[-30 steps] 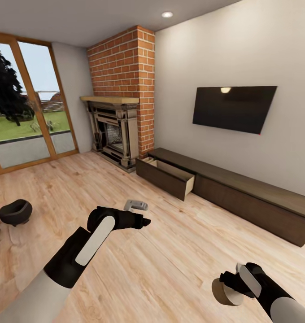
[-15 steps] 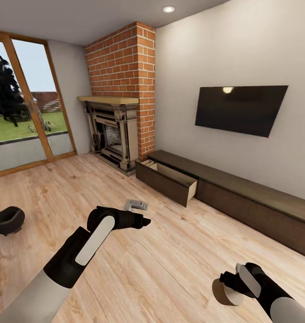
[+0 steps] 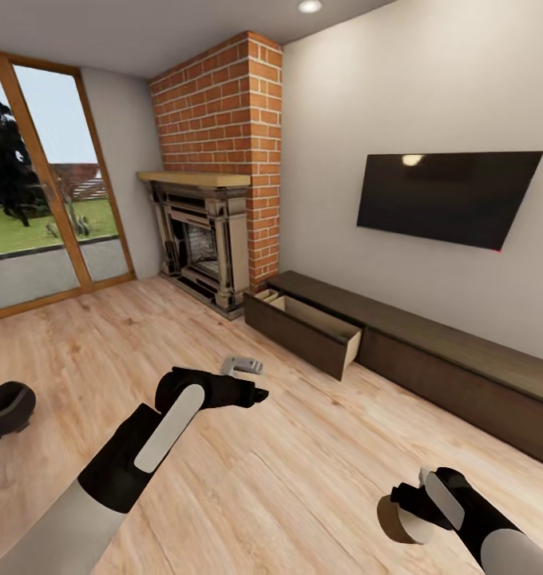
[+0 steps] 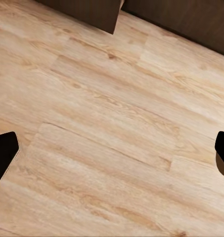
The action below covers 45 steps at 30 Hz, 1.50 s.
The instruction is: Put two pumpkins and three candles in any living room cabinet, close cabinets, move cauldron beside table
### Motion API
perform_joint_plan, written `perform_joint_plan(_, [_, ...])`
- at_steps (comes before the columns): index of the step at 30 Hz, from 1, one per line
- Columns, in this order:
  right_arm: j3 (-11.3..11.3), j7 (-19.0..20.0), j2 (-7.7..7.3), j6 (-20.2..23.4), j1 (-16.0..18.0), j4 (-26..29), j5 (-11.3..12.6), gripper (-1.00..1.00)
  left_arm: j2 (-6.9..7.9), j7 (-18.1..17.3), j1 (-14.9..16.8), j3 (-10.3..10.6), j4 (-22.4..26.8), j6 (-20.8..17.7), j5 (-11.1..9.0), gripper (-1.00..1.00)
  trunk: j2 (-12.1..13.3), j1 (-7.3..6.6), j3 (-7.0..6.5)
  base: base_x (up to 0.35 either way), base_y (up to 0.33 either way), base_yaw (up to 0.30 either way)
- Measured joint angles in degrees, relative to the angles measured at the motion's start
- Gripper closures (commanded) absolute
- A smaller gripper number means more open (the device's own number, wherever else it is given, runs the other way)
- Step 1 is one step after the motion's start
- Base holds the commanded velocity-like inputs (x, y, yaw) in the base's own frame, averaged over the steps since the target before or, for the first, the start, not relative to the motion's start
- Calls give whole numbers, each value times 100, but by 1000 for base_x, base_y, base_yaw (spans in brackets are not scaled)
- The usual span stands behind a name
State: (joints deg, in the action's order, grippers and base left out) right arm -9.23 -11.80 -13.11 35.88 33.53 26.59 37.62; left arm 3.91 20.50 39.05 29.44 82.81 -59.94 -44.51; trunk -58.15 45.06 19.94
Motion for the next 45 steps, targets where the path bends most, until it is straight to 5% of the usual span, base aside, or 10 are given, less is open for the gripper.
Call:
perform_joint_plan(15, [9,0,2,4,0,22,-4,100,0,0,-1,3,-5,-1,0,-100,0,0,-1,296,202,15])
perform_joint_plan(45, [9,-1,18,9,1,26,0,100,1,4,0,4,4,0,0,-100,0,0,-2,298,191,246])
